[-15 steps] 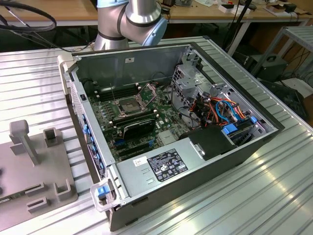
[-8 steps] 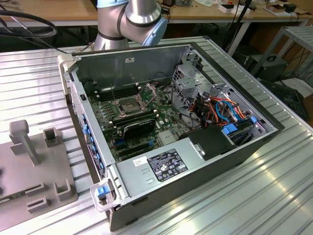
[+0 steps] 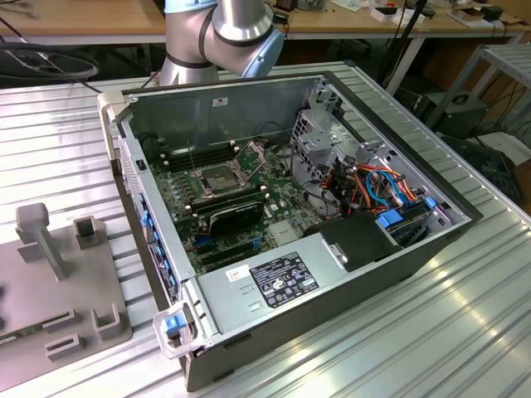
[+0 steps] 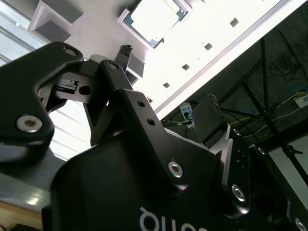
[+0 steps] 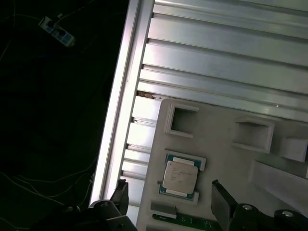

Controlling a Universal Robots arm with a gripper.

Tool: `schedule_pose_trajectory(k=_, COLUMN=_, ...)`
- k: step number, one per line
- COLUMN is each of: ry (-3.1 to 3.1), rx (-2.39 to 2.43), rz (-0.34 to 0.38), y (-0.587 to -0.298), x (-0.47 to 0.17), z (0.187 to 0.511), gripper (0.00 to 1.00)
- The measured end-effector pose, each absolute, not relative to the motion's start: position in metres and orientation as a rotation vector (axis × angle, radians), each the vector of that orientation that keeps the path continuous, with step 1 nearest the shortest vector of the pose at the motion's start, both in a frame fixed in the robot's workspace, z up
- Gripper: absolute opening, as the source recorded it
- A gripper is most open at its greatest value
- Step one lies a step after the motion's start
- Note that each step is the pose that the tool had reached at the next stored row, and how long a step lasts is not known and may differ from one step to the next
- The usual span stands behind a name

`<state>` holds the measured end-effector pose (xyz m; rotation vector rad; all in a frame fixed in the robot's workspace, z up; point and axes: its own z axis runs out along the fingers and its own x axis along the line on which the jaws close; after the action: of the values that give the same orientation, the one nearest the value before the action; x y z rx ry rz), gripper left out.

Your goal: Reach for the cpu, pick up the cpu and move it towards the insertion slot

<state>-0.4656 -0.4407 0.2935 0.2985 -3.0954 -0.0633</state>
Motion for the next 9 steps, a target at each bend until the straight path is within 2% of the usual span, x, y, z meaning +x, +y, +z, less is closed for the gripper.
schedule_pose_trajectory(k=9, ry=-3.097, rx=0.289, rz=-0.063, y=-0.441, x=-0.461, z=0.273, gripper=0.78)
